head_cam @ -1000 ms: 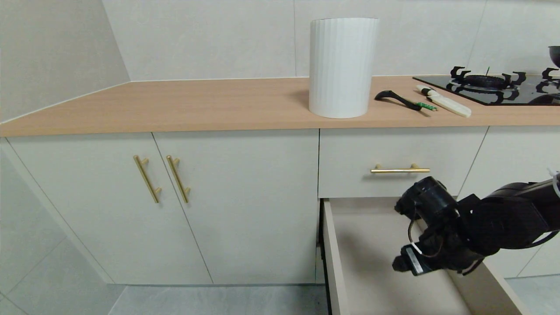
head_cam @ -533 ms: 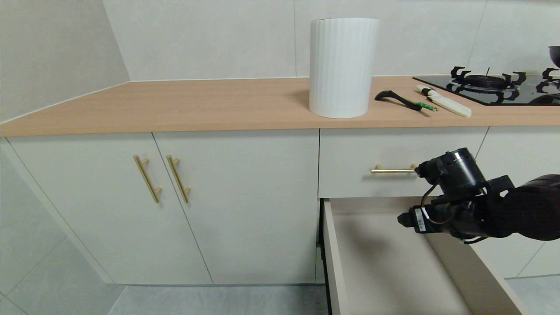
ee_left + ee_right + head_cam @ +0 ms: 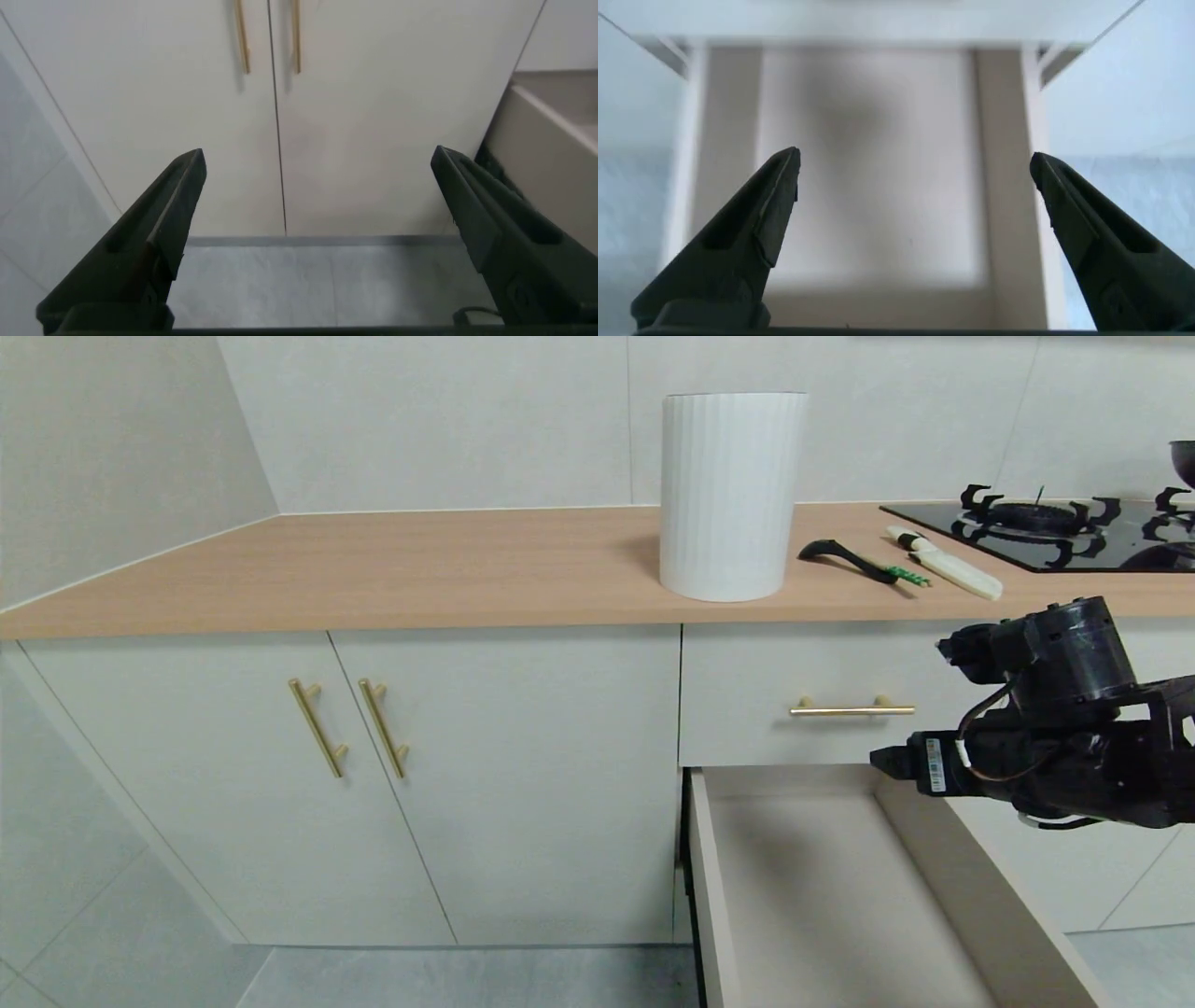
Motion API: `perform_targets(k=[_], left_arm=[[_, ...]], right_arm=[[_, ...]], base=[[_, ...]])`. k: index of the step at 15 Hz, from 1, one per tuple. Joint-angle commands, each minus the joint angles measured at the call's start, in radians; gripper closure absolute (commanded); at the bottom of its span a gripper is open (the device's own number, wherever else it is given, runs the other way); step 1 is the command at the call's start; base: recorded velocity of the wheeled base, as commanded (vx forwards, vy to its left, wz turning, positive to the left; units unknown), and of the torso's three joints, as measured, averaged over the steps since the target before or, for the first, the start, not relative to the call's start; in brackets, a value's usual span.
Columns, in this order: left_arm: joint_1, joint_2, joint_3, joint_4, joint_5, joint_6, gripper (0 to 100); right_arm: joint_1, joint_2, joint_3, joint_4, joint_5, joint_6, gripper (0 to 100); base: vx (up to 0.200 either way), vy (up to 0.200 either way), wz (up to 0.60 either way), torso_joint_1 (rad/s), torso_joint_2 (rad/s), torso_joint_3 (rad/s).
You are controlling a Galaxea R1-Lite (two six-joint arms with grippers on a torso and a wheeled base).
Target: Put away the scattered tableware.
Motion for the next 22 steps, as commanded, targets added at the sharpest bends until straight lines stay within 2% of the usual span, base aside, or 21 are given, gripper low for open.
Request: perform_targets(k=[1,15,19,22], left_arm=[[0.0,0.0,0.0,-0.002,0.0,0.0,0],[0.0,0.0,0.0,-0.002,0.0,0.0,0],[0.0,0.0,0.0,-0.002,0.0,0.0,0],[0.0,0.0,0.0,-0.002,0.0,0.0,0]], right_arm=[[0.0,-0.021,0.0,-0.001,0.0,0.0,0],[0.0,-0.021,0.0,-0.001,0.0,-0.001,0],[-0.001,-0.014,-0.014,-0.002,0.008,-0.053,0],[-0.07,0.06,-0.129,-0.076,0.086,-0.162,0]], base=[[0.0,0.0,0.0,0.11,-0.23,-0.3],[0.0,0.0,0.0,0.188,-0.5,-0.287],[0.0,0.0,0.0,0.181,-0.41,-0.227],[0.0,0.0,0.0,0.034,-0.07,-0.037]])
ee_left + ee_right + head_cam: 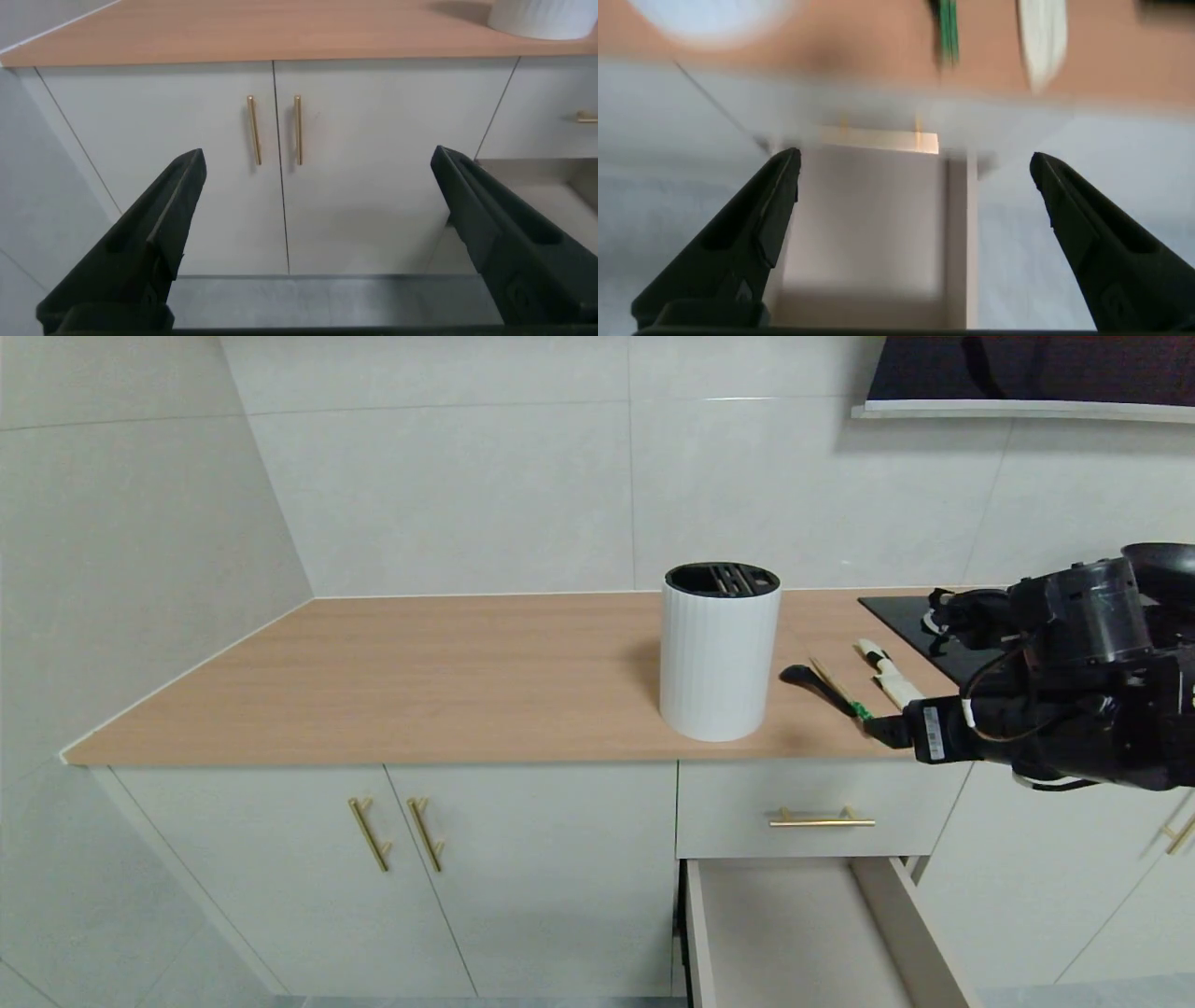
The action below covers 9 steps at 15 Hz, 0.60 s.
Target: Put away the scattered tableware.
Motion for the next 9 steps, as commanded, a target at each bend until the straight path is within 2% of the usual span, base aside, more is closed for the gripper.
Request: perform_targets(k=[1,2,5,9], left_arm=[[0.0,0.0,0.0,-0.001,0.0,0.0,0],[0.0,0.0,0.0,-0.001,0.0,0.0,0],[0.0,0.0,0.0,-0.001,0.0,0.0,0],[0.0,0.0,0.0,-0.001,0.0,0.0,0]], right_arm=[[-0.043,0.074,-0.077,-0.027,0.035,-0.03,0],[-0.054,0.112,-0.115,-0.056,0.055,-0.029,0],[-0.099,0.199,-0.118,-0.079,0.063,-0.03,0],[-0.131,0.285,-0.115,-0.231,0.077,-0.035,0]], base=[[0.0,0.0,0.0,0.0,0.0,0.0],[0.0,0.0,0.0,0.0,0.0,0.0],[0.0,0.0,0.0,0.0,0.0,0.0],[0.0,0.0,0.0,0.0,0.0,0.0]])
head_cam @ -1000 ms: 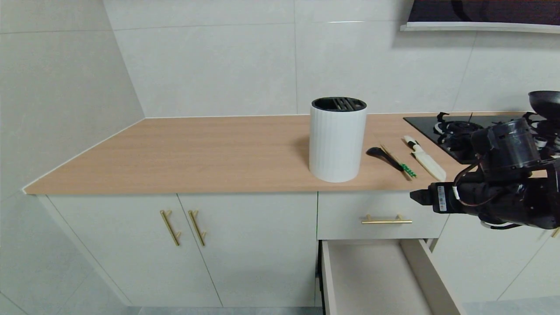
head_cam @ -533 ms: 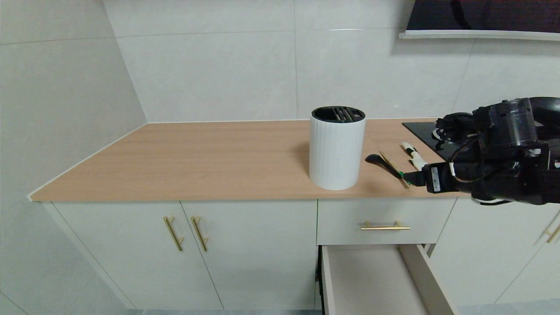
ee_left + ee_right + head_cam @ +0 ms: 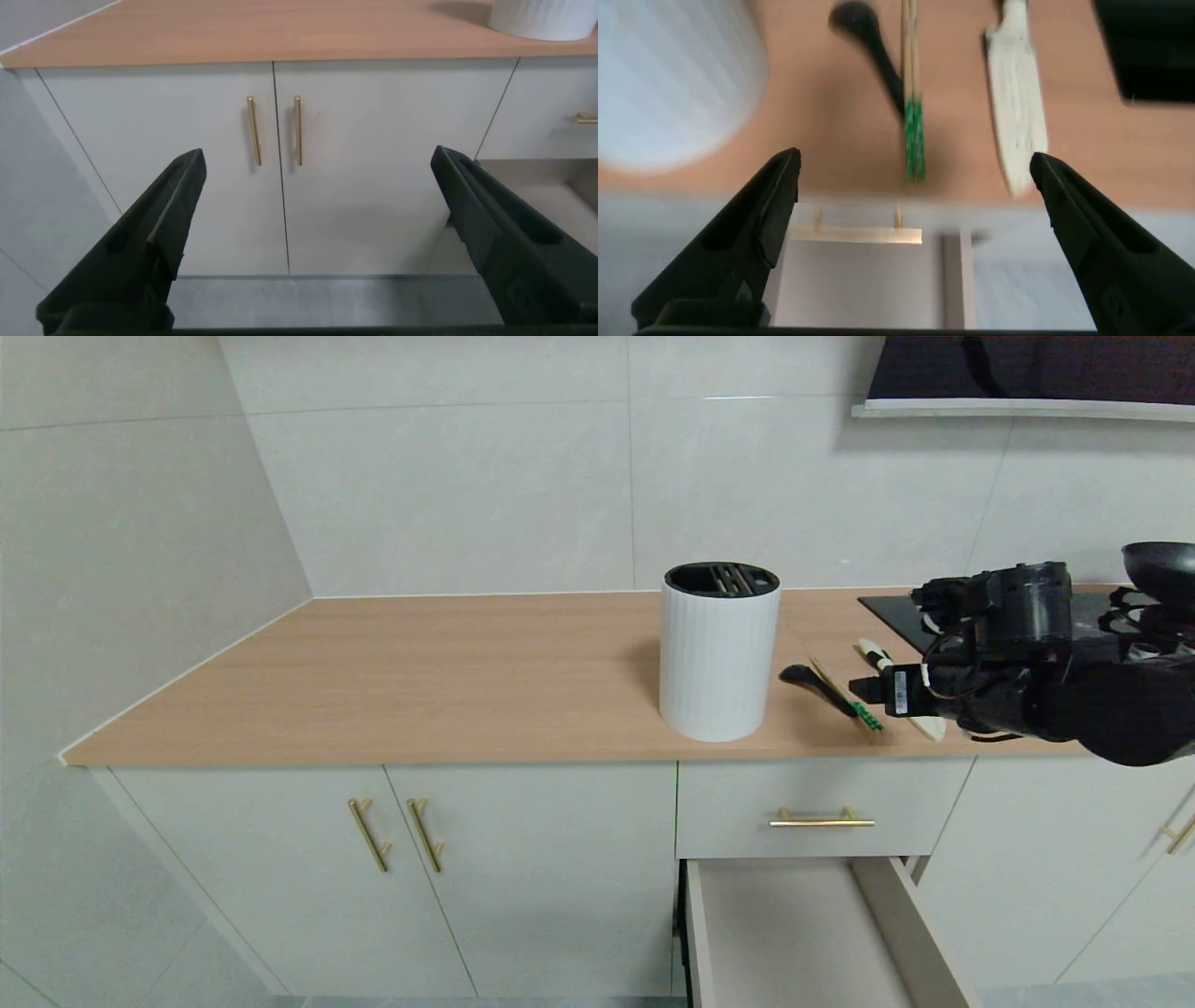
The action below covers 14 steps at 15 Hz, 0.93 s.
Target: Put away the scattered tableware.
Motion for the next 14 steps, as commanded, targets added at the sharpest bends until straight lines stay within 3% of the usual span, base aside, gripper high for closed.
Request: perform_targets(k=[1,14], left_arm=[[0.0,0.0,0.0,0.0,0.001,0.0,0],[0.0,0.0,0.0,0.0,0.001,0.0,0]], right_arm=[[-0.009,0.054,0.002,-0.007,0.002,0.0,0],[-0.039,0.195,-0.007,-0.127,0.02,-0.015,0]], base=[[0.0,0.0,0.0,0.0,0.0,0.0],[0.0,0.0,0.0,0.0,0.0,0.0]])
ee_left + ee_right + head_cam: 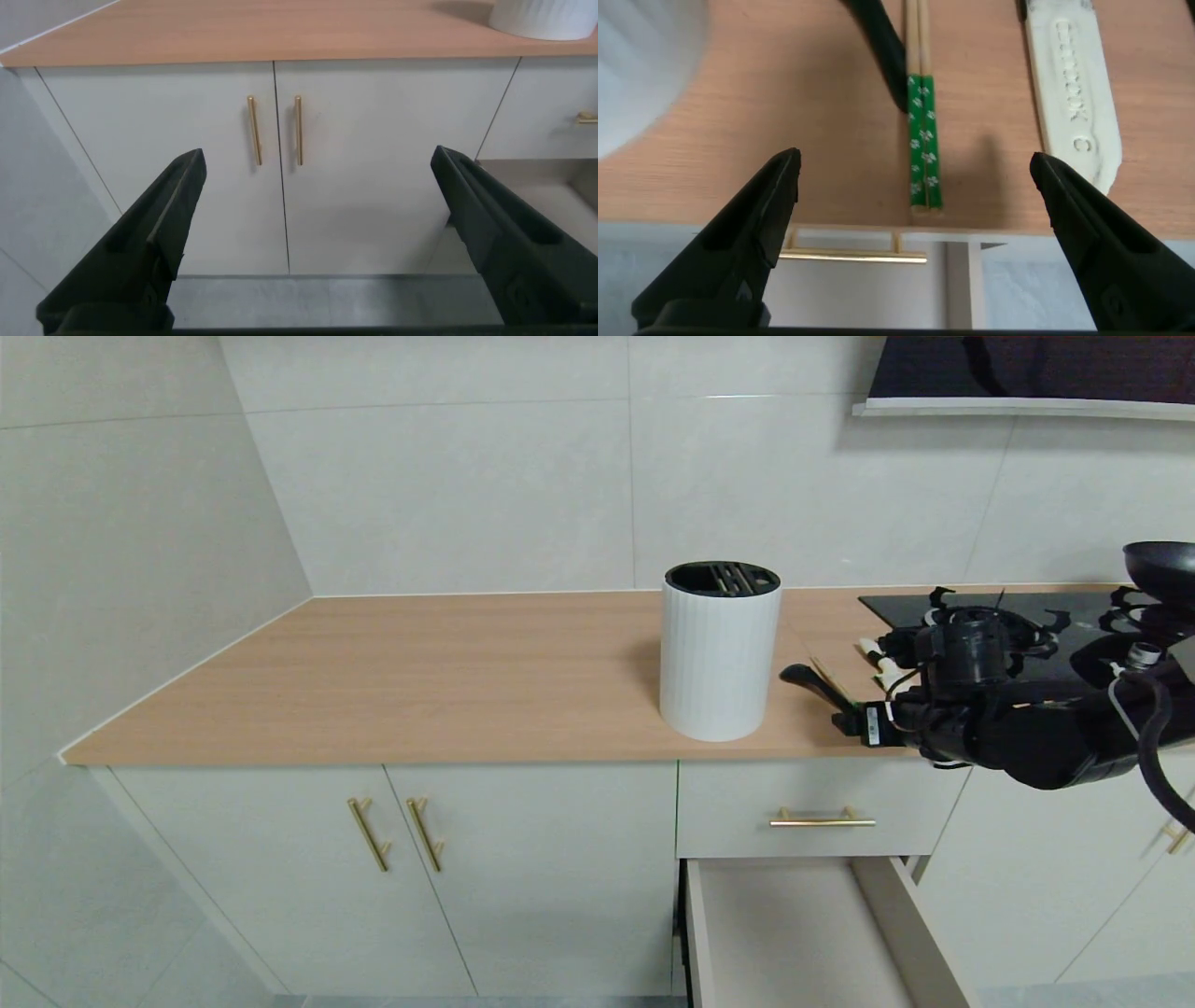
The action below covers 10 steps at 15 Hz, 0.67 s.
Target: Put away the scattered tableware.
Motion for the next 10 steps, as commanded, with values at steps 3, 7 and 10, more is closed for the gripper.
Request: perform_targets(k=[3,7,10], left_arm=[[0.0,0.0,0.0,0.0,0.0,0.0,0],[0.0,0.0,0.0,0.0,0.0,0.0,0],[0.0,0.0,0.0,0.0,0.0,0.0,0]], right_arm=[[-0.006,0.025,-0.011,0.0,0.0,0.0,0],[-0.004,0.038,-0.013,-0.001,0.0,0.0,0],[-0.006,0.044,-0.019,0.0,0.0,0.0,100]], base=[[0.0,0.0,0.0,0.0,0.0,0.0],[0.0,0.0,0.0,0.0,0.0,0.0],[0.0,0.0,0.0,0.0,0.0,0.0]])
